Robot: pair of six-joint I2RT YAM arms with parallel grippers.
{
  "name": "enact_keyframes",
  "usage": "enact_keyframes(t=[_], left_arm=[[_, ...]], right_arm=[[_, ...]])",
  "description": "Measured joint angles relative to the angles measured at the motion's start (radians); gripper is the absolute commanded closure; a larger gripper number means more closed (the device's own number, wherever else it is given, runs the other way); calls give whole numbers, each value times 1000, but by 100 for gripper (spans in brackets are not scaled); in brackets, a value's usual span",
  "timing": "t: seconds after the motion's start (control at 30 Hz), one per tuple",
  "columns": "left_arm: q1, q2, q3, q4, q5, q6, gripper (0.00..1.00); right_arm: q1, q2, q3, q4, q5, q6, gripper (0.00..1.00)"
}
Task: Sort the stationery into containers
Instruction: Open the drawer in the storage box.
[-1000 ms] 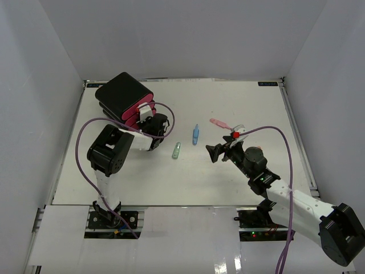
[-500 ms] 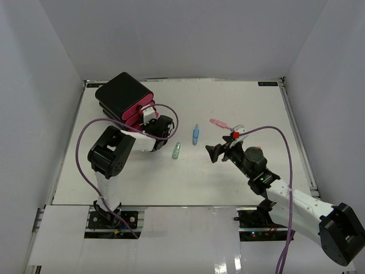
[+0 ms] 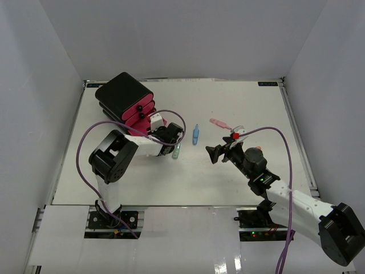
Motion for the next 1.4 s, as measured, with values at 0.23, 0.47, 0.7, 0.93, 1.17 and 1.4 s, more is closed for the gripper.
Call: enact_keyframes(t=[0.23,0.47,0.7,0.93,1.17,1.4], left_arm=[[-47,-11,13,-79,11,-67,49],[-68,-14,27,-108,51,-87,36],[-114,-55,40,-142,149,-77,17],[-151,-156,85,-145,320,40,8],[-145,-323,77,-109,530,237,10],[-66,-327,47,-128,726,358,13]], right_arm=[[0,0,0,0,0,0,4],[0,-2,0,0,-3,0,4],[0,-31,2,-17,-39,-1,4],[0,-124,29,-126,-48,-2,5],[0,-255,48,-253,-51,19,4],[0,-382,47,-404,-60,72,4]])
